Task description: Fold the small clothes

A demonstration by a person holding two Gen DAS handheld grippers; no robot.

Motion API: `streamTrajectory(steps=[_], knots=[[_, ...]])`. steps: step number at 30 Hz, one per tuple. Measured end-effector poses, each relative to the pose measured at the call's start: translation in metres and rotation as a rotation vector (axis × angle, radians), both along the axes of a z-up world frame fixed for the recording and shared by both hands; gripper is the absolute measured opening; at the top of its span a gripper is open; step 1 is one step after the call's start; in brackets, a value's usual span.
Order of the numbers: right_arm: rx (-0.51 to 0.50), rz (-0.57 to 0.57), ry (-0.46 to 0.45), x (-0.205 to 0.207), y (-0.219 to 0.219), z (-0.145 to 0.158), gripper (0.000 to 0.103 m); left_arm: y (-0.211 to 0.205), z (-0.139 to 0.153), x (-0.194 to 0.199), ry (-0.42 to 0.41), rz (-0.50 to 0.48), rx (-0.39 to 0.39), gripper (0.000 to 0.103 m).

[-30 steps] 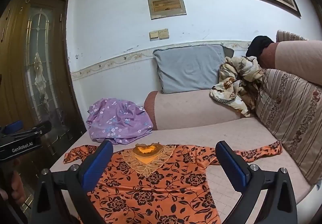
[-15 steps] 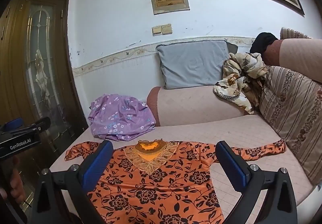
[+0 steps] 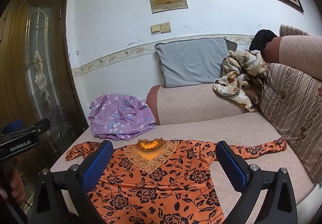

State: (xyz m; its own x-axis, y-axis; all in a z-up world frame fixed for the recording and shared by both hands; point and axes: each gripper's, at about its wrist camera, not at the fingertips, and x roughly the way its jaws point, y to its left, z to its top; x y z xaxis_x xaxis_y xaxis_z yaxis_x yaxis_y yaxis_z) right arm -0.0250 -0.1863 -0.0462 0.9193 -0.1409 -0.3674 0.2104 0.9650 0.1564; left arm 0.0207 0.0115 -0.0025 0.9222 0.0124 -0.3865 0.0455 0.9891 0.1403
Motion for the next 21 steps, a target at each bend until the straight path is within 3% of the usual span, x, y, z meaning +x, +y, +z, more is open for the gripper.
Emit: streamTrajectory(steps=[21], knots=[[0.029,-0.009,0.023,0.008,-0.009,-0.007,0.103,-0.010,-0.006,0.011,0.036,-0.001,0.018,0.103]])
